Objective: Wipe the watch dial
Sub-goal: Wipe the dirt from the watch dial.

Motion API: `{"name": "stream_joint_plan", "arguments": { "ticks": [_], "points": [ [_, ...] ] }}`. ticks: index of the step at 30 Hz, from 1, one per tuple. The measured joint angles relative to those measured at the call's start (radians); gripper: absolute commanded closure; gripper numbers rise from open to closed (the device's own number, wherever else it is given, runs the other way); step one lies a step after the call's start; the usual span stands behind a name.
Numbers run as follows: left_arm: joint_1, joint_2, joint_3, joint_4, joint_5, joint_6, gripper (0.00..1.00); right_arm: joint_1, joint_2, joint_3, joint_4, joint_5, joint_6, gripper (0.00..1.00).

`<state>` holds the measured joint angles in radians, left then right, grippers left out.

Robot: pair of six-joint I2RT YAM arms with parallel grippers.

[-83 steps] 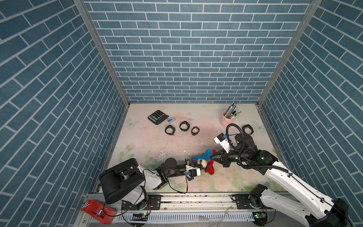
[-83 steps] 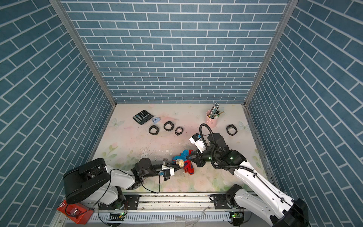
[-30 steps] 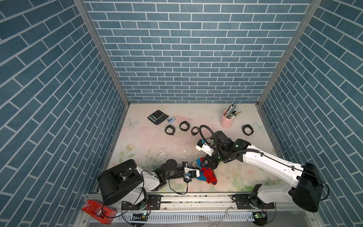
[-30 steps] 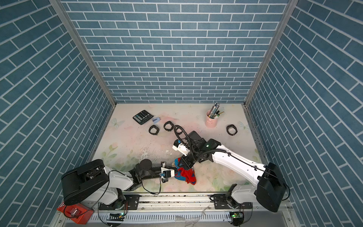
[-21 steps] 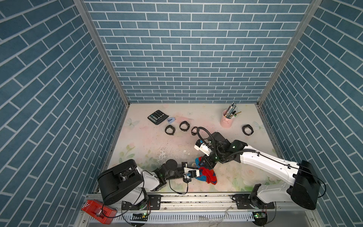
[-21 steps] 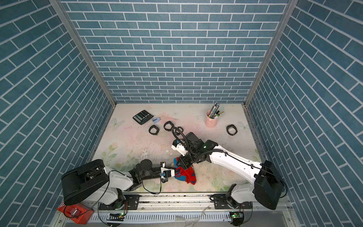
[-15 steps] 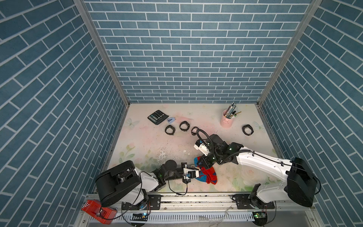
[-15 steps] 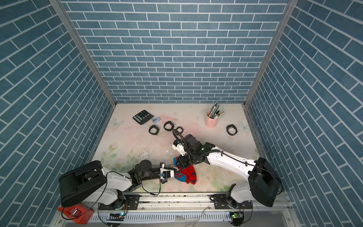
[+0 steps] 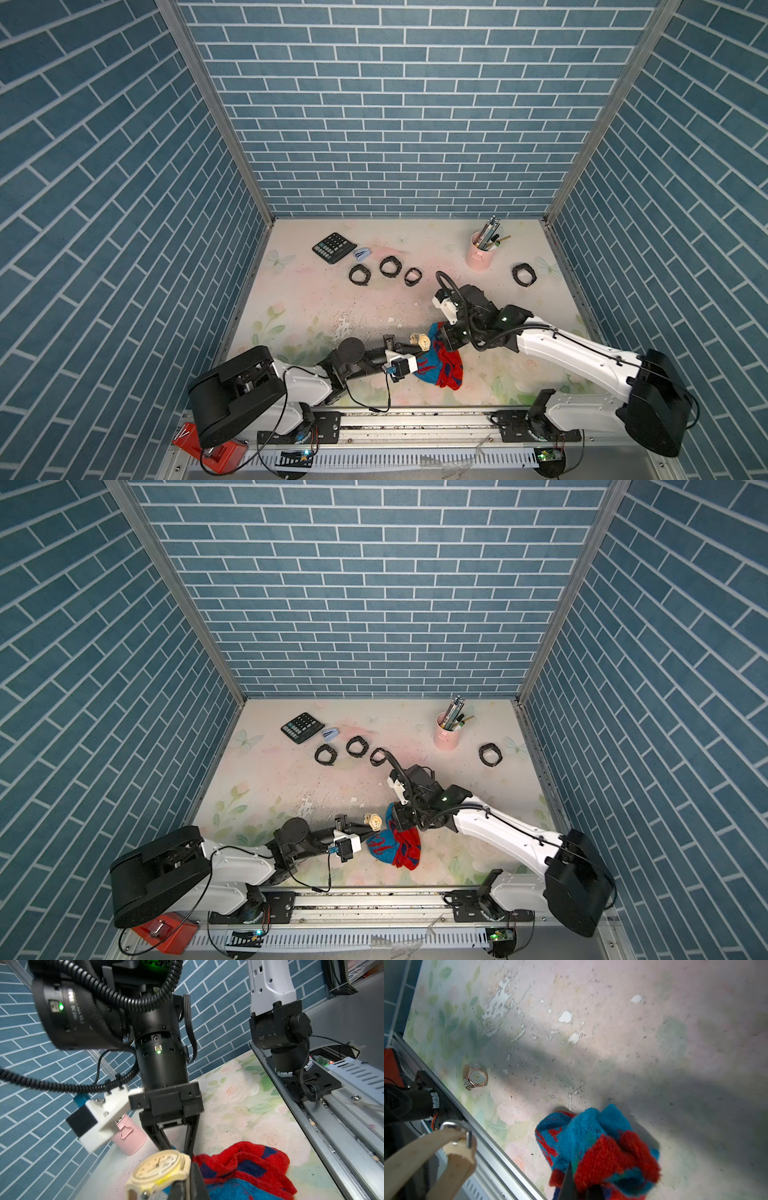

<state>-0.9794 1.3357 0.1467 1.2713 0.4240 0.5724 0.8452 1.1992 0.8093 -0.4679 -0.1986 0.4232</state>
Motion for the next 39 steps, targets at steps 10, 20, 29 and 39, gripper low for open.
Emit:
{"name": "stream_joint_plan", "arguments": {
  "ticks": [10,20,29,39],
  "points": [
    [0.0,0.016,0.0,0.008,-0.021,0.005,1.0,-0.021,-0.277,-0.057,-0.002,-0.08,-0.187,1.0],
    [0.0,0.063,0.007,0.006,-0.117,0.005,1.0,0.006,-0.272,-0.046,0.0,-0.211,-0.255,1.0],
    [0.0,0.063,0.012,0.006,-0.1,0.016,1.0,0.014,-0.202,0.02,-0.023,-0.216,-0.303,1.0],
    [0.0,0.001,0.011,-0.024,-0.074,0.053,1.0,0.015,-0.182,0.182,-0.261,0.126,-0.492,1.0]
  ]
}}
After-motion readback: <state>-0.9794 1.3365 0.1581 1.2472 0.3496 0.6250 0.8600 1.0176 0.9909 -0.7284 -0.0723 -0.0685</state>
